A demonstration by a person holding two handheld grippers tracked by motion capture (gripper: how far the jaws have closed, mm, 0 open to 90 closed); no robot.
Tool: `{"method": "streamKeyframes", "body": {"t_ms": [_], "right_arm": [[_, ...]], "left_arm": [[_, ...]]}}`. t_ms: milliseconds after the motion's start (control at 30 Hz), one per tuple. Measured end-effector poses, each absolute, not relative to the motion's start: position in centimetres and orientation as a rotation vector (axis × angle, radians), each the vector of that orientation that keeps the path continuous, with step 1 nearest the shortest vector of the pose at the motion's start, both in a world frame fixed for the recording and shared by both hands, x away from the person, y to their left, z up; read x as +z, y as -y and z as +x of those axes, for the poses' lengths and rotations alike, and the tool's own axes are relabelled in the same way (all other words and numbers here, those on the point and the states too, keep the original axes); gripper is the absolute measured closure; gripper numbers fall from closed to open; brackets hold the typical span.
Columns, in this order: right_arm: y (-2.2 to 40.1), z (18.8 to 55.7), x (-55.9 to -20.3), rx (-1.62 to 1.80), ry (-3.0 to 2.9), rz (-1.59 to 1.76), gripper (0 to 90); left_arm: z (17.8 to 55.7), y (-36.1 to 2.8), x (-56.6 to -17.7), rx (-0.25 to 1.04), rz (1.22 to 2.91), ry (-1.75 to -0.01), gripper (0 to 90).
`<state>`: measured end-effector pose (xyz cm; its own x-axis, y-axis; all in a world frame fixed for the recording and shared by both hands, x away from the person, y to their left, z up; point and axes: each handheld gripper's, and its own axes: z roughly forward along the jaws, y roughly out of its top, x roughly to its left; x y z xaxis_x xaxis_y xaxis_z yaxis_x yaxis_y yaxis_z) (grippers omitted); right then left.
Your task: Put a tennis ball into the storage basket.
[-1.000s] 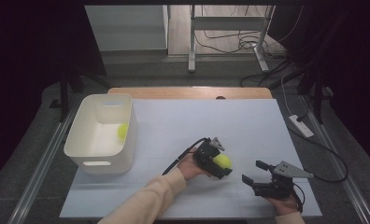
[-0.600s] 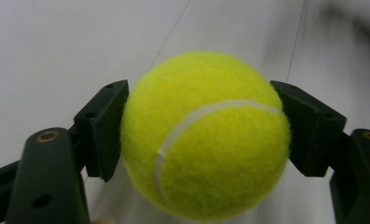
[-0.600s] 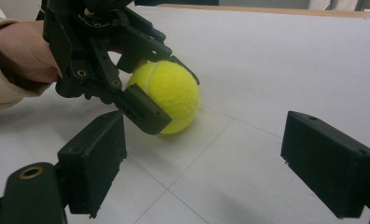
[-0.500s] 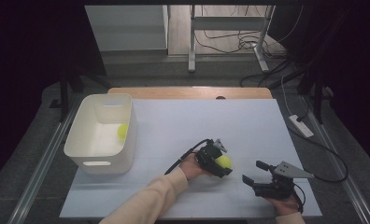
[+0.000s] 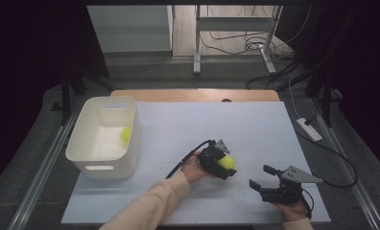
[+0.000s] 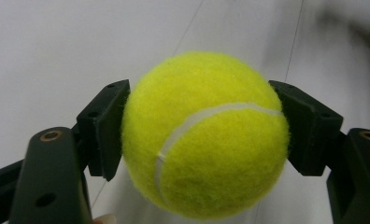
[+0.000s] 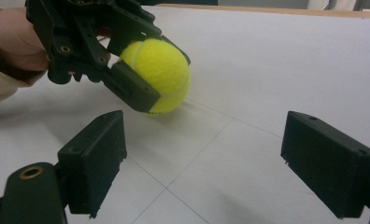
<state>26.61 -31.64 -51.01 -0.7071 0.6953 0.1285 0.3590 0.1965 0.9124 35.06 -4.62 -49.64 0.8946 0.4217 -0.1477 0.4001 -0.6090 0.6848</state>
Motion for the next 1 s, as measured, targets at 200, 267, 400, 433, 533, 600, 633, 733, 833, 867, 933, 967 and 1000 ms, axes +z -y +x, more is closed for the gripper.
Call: {"method": "streamKeyframes", "body": {"t_ms": [200,267,400,433,533,600,633,733,833,867,933,967,1000], "right_arm": [[31.6,26.6,-51.0,1.513,-2.163,0.995,14.1],[31.6,26.6,-51.0,1.512,-2.164,0.995,14.1],[31.6,26.6,-51.0,1.511,-2.163,0.996,14.1],[31.6,26.6,-51.0,1.509,-2.165,0.994,14.1],[31.6,26.6,-51.0,1.511,-2.163,1.0,14.1],[31.6,26.6,-51.0,1.51,-2.164,0.999,14.1],[31.6,26.6,-51.0,1.511,-2.164,0.999,14.1],[31.6,26.6,-51.0,1.508,-2.166,0.998,14.1],[31.6,26.6,-51.1,1.509,-2.166,0.998,14.1],[31.6,26.6,-51.1,1.509,-2.165,0.998,14.1],[31.6,26.6,-51.1,1.509,-2.165,0.998,14.1],[31.6,26.6,-51.1,1.508,-2.165,0.998,14.1],[31.6,26.6,-51.1,1.507,-2.166,0.996,14.1]], "left_arm": [[34.9,3.8,-48.9,0.048,2.255,-0.603,26.4],[34.9,3.6,-48.7,0.056,2.246,-0.605,26.4],[34.8,3.1,-48.2,0.067,2.232,-0.606,26.4],[34.8,3.0,-48.1,0.072,2.231,-0.603,26.4],[34.7,2.6,-47.8,0.078,2.223,-0.605,26.4],[34.6,2.3,-47.6,0.085,2.212,-0.61,26.4],[34.6,2.1,-47.4,0.089,2.209,-0.611,26.4],[34.6,1.7,-47.1,0.099,2.198,-0.609,26.4],[34.6,1.3,-46.8,0.108,2.178,-0.62,26.4],[34.6,1.1,-46.7,0.111,2.177,-0.618,26.4],[34.6,0.9,-46.5,0.116,2.169,-0.62,26.4],[34.5,0.8,-46.5,0.118,2.166,-0.621,26.4],[34.5,0.7,-46.4,0.12,2.164,-0.623,26.4]]}}
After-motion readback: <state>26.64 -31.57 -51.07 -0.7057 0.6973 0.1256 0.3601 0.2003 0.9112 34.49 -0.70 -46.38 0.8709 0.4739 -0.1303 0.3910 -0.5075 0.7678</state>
